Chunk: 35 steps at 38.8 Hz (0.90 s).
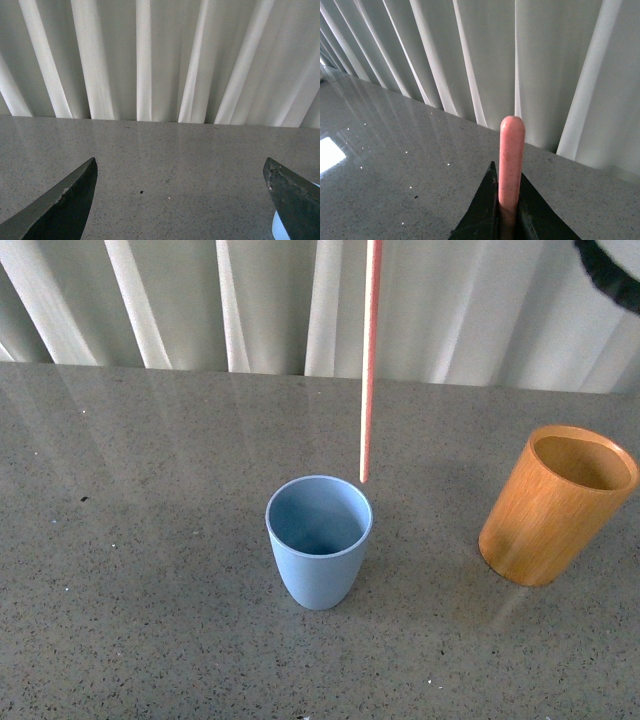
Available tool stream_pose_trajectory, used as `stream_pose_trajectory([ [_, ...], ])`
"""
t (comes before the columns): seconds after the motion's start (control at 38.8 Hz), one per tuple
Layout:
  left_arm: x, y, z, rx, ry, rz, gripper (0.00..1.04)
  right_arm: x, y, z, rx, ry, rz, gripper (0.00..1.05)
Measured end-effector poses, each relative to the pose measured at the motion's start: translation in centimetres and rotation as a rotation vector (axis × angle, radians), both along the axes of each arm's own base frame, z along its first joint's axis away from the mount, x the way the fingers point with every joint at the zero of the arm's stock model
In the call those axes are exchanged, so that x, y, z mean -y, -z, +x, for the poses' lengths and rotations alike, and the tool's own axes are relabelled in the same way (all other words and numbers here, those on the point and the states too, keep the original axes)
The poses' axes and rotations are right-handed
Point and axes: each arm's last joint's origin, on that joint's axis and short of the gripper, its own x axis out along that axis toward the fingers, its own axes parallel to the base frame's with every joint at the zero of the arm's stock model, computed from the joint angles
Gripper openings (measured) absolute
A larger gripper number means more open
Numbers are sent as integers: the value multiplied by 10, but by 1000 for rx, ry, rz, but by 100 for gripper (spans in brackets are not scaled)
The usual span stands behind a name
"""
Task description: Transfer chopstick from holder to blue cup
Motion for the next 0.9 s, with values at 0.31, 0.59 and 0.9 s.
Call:
stream_pose_trajectory([
  [0.31, 0, 0, 0, 0, 0, 0, 98, -11, 25, 8, -46, -25, -26, 2],
  [0.59, 0, 0, 0, 0, 0, 0, 98, -20, 49, 18, -78, -35, -48, 2],
  [0.9, 0, 0, 0, 0, 0, 0, 98, -31, 82, 20, -107, -26, -78, 2],
])
